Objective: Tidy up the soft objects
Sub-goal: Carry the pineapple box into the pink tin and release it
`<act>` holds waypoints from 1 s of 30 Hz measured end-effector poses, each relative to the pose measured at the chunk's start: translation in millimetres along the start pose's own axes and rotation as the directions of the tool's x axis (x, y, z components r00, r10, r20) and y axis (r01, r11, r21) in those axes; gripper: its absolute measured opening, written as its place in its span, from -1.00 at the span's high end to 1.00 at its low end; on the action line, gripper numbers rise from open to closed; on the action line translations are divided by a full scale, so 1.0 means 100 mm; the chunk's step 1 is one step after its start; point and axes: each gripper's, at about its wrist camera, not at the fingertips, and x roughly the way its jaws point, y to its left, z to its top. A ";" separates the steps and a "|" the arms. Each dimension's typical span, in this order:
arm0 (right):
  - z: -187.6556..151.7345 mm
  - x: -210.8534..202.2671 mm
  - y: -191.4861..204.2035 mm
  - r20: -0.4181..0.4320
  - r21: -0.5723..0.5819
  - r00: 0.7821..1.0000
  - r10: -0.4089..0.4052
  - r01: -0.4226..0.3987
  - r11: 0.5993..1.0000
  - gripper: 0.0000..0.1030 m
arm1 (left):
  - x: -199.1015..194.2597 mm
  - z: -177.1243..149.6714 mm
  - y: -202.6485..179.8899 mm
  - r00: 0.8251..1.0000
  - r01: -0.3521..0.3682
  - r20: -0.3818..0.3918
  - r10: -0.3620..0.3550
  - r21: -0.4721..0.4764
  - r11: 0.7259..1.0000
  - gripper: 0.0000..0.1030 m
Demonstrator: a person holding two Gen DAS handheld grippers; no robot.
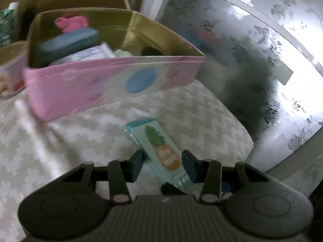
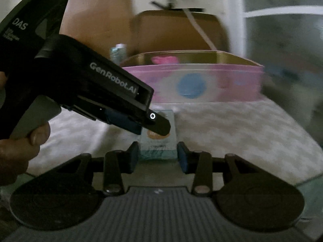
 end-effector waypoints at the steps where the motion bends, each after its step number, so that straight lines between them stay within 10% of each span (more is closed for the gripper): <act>1: 0.01 0.01 -0.03 0.004 0.014 1.000 -0.008 0.008 1.000 0.16 | 0.00 0.02 -0.03 1.000 0.003 0.002 -0.003 0.002 1.000 0.19; 19: 0.75 -0.02 -0.23 0.391 -0.043 0.920 -0.009 0.028 0.999 0.16 | -0.50 0.92 -0.18 0.956 -0.041 0.292 0.022 0.058 0.997 0.15; 25: 1.01 0.65 -0.18 0.310 -0.053 0.951 -0.022 0.040 0.998 0.12 | -0.03 1.18 0.13 0.947 -0.217 0.252 0.199 0.047 0.975 -0.05; 30: 0.93 0.83 -0.09 0.281 -0.041 0.957 -0.063 0.078 0.996 0.05 | -0.21 0.97 0.31 0.944 -0.191 0.280 0.175 0.031 0.981 -0.07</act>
